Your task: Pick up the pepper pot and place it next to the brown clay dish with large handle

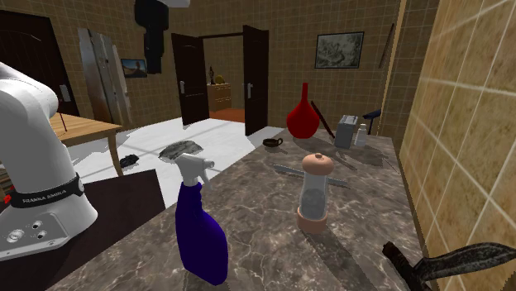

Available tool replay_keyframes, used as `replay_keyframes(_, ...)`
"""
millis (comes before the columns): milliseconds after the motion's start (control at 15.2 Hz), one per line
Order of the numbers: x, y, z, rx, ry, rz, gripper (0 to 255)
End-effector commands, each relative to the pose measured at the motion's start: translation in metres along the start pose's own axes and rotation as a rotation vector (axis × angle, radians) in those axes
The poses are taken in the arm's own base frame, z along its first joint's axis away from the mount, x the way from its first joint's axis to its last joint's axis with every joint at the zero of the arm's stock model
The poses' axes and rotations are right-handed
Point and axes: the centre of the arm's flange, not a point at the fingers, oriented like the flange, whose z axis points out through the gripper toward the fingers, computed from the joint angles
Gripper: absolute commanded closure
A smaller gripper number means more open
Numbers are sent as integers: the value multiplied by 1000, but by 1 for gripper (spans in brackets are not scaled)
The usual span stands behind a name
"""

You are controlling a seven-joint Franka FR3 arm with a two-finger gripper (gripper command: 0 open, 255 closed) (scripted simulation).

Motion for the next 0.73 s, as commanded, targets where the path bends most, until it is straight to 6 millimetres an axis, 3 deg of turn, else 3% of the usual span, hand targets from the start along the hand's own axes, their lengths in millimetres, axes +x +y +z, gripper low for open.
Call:
replay_keyframes(0, 0, 0, 0, 0, 0, 0, 0)
replay_keyframes(660, 72, 104, 37, 6, 15, -56, 0)
